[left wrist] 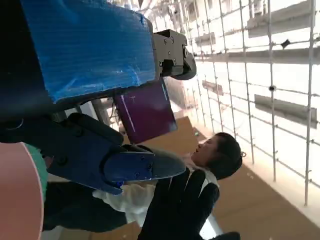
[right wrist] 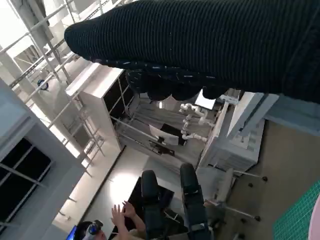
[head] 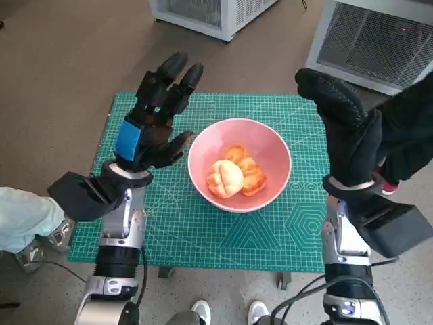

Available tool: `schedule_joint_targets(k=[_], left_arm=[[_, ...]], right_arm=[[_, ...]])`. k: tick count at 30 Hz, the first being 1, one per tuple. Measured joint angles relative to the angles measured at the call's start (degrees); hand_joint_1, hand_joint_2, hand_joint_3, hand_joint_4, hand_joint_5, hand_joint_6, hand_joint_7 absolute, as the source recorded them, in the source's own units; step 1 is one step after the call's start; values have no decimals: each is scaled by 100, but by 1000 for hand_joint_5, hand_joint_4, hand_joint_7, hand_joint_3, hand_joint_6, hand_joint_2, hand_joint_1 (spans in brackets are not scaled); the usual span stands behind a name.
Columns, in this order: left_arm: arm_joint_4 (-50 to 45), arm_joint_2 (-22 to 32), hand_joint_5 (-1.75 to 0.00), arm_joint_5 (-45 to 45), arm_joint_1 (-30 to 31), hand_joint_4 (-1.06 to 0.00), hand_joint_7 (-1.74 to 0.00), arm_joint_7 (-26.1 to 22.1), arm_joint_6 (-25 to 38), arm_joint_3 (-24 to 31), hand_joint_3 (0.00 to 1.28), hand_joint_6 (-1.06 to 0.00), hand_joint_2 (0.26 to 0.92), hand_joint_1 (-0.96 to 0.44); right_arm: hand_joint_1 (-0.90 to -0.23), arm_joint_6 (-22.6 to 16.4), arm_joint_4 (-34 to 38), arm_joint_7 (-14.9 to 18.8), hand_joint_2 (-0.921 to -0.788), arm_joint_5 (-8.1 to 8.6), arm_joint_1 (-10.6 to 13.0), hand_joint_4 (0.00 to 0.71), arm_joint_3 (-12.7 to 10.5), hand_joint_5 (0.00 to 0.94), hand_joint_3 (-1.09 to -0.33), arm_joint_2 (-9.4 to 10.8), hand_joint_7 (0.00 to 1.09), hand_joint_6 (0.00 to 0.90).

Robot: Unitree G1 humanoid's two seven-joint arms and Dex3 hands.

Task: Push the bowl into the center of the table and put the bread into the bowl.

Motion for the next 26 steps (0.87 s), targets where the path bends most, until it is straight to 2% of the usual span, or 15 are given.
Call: schedule_joint_targets(k=[15, 26], left_arm=[[-181, -16, 0, 0, 4, -198, -442, 49, 31, -2, 385, 1, 921, -702], [-370, -2, 0, -22, 69, -189, -443, 22, 210, -2, 371, 1, 921, -710]], right_arm=[[-738, 131, -120, -9, -921, -41, 1, 275, 32, 0, -744, -34, 492, 162], [-738, 412, -343, -2, -921, 60, 40, 273, 53, 0, -742, -33, 488, 159]])
